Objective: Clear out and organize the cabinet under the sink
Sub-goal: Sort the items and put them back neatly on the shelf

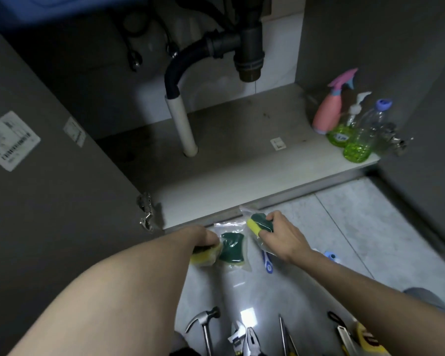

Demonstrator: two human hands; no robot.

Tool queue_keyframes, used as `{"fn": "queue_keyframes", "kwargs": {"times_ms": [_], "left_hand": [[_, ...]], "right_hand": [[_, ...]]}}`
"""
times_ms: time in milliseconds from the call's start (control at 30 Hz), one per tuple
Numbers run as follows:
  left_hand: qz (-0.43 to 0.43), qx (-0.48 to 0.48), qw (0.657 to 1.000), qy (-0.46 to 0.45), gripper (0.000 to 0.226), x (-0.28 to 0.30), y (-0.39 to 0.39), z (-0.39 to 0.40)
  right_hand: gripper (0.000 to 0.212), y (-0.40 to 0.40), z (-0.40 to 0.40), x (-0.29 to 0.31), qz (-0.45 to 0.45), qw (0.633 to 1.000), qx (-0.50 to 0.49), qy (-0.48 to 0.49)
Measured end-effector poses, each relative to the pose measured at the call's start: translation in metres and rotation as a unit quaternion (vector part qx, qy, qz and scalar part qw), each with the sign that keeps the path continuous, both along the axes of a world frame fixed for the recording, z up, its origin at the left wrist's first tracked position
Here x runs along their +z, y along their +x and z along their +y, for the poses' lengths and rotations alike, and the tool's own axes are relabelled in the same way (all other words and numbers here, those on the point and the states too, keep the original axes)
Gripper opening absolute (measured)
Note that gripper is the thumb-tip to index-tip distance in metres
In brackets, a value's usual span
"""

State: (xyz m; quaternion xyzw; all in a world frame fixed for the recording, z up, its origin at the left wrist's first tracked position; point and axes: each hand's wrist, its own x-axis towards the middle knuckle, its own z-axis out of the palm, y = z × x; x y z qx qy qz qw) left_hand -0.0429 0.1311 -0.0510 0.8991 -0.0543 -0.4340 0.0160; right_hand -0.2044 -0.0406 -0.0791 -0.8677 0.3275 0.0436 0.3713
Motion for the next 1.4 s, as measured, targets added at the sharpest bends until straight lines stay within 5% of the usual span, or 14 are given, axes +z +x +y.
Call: {"fn": "queue_keyframes", "kwargs": {"times_ms": [167, 300, 500, 867, 1267, 1400], "left_hand": [[-0.064, -0.064, 0.996, -0.006, 0.052, 0.039, -0.001, -0.014], [-0.196, 0.005, 0.969, -0.152, 0.059, 0.056, 0.005, -0.046], [-0.206, 0.037, 0.926, -0.314, 0.048, 0.055, 0.012, -0.129], [-0.200, 0.036, 0.915, -0.349, 0.050, -0.019, 0.045, -0.262], [-0.252, -0.022, 0.913, -0.320, 0.062, -0.038, 0.071, -0.285], [-0.233, -0.016, 0.909, -0.345, 0.033, -0.045, 0.077, -0.285]], "right_hand": [[0.053, 0.004, -0.045, 0.059, 0.033, 0.996, 0.057, -0.067], [0.045, 0.021, -0.090, 0.107, 0.017, 0.990, 0.060, -0.124], [0.044, 0.045, -0.149, 0.144, -0.002, 0.974, 0.048, -0.219], [0.061, 0.057, -0.241, 0.037, 0.015, 0.967, -0.038, -0.252], [0.050, 0.091, -0.268, -0.001, 0.031, 0.950, 0.000, -0.311], [0.046, 0.083, -0.271, -0.002, 0.007, 0.949, 0.030, -0.314]]}}
